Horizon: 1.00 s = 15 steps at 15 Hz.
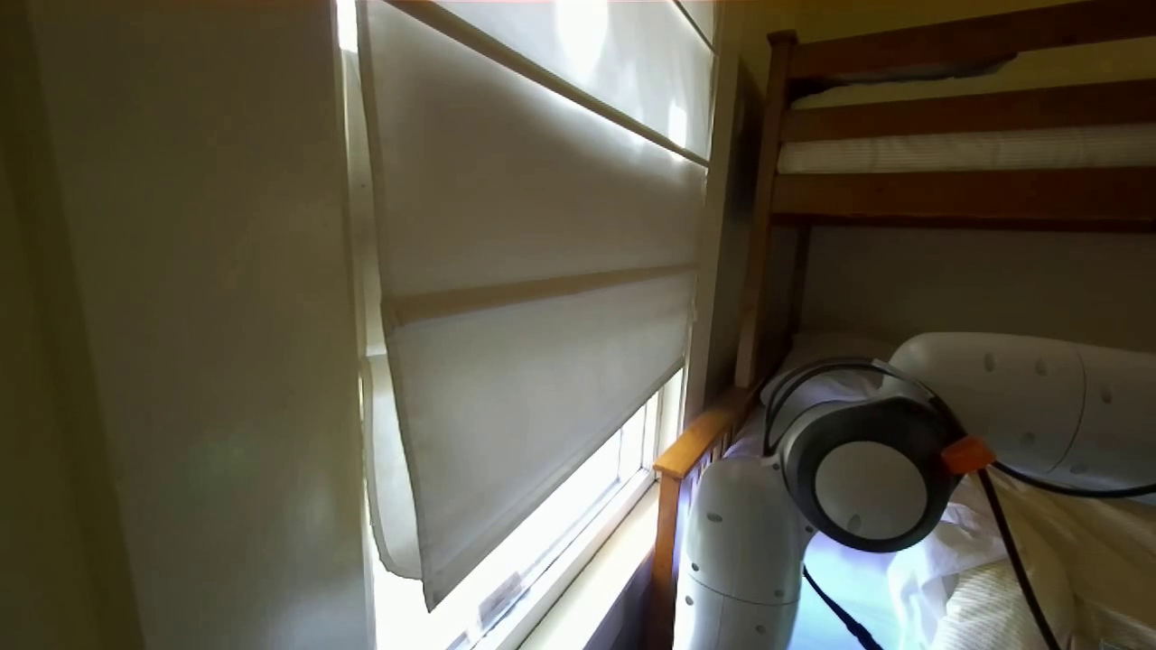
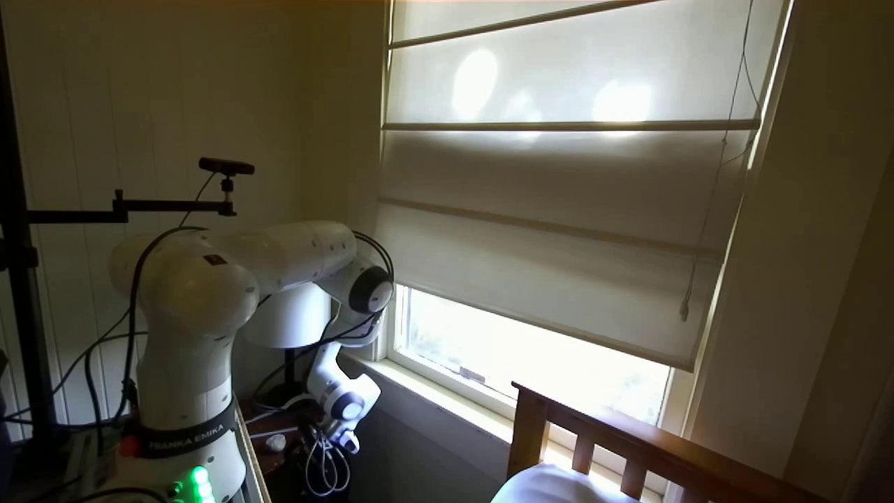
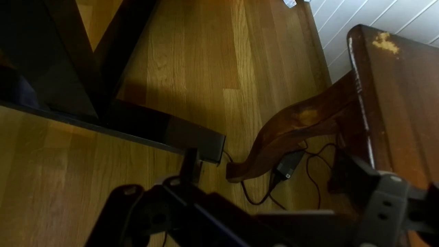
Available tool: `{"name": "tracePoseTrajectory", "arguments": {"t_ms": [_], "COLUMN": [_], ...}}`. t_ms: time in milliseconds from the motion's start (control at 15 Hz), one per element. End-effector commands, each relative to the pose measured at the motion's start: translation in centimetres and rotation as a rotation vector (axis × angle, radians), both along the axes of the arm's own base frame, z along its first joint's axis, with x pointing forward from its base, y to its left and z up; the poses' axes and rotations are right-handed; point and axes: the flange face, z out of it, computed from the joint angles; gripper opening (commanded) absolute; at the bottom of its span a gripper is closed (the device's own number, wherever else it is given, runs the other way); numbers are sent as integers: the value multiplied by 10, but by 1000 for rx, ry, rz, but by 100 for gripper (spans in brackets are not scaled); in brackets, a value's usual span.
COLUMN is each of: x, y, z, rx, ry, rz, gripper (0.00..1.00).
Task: Push the table to the left
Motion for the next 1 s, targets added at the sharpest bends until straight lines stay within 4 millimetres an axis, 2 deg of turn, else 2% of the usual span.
{"name": "tracePoseTrajectory", "arguments": {"t_ms": [0, 400, 533, 667, 933], "x": [-1, -8, -9, -12, -2], "y": [18, 41, 36, 39, 43], "z": [1, 5, 5, 4, 6], "rx": [52, 73, 70, 64, 83], "ry": [-40, -35, -41, -37, -287], "rz": [57, 137, 122, 133, 121], "gripper": [100, 100, 100, 100, 100]}}
